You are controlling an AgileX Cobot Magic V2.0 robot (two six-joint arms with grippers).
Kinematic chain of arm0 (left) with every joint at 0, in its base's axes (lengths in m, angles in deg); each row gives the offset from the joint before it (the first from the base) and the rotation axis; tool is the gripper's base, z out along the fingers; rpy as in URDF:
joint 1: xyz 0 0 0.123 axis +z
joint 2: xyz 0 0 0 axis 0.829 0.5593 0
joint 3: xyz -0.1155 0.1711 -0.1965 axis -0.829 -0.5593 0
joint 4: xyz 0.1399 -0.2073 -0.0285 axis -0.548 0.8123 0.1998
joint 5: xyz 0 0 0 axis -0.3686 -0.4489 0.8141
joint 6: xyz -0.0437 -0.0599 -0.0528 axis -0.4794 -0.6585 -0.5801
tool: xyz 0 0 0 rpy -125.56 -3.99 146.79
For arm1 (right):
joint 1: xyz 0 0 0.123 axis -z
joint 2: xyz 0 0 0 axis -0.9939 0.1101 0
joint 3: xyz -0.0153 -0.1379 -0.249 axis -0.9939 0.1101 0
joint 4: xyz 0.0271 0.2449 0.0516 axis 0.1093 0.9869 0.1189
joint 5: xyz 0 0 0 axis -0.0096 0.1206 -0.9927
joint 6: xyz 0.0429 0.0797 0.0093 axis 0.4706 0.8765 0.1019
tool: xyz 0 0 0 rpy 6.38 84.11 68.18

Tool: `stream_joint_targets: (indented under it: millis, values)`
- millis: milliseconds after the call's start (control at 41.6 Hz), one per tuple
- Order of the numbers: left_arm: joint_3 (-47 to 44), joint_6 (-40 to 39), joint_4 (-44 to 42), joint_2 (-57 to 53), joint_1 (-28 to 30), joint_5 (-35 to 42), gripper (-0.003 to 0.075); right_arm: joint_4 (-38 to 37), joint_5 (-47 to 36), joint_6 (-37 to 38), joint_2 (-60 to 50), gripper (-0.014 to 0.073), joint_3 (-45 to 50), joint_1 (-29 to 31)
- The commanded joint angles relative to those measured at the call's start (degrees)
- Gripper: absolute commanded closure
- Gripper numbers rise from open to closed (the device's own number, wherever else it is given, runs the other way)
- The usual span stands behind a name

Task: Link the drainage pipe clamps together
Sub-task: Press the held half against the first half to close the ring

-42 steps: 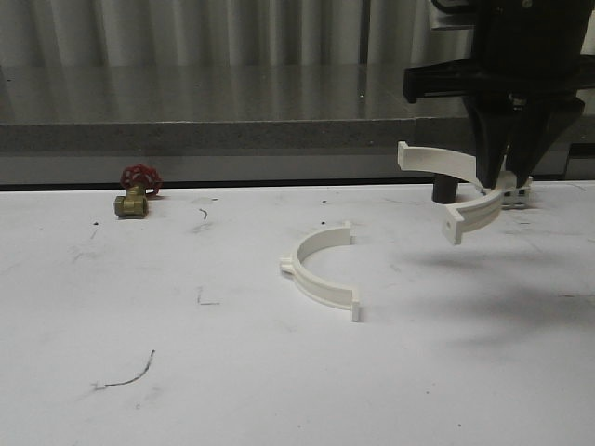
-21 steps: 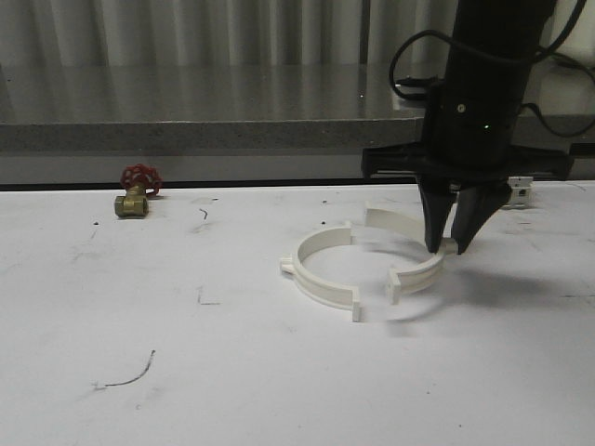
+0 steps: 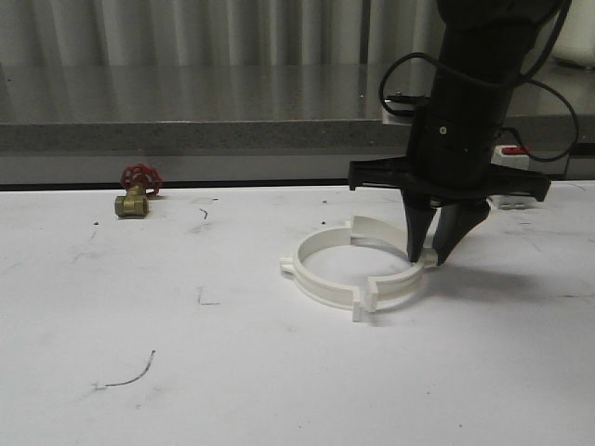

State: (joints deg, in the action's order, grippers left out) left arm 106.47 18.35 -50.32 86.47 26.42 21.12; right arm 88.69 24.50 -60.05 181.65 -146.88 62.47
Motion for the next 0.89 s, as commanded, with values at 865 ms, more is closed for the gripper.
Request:
stream_joint_targets:
  millis: [865]
  values:
    - [1.6,-0.2,0.5,0.1,0.1,3.8,0.0437,-1.7,-2.5,2.5,-2.3,0.042,-1.8,0.2]
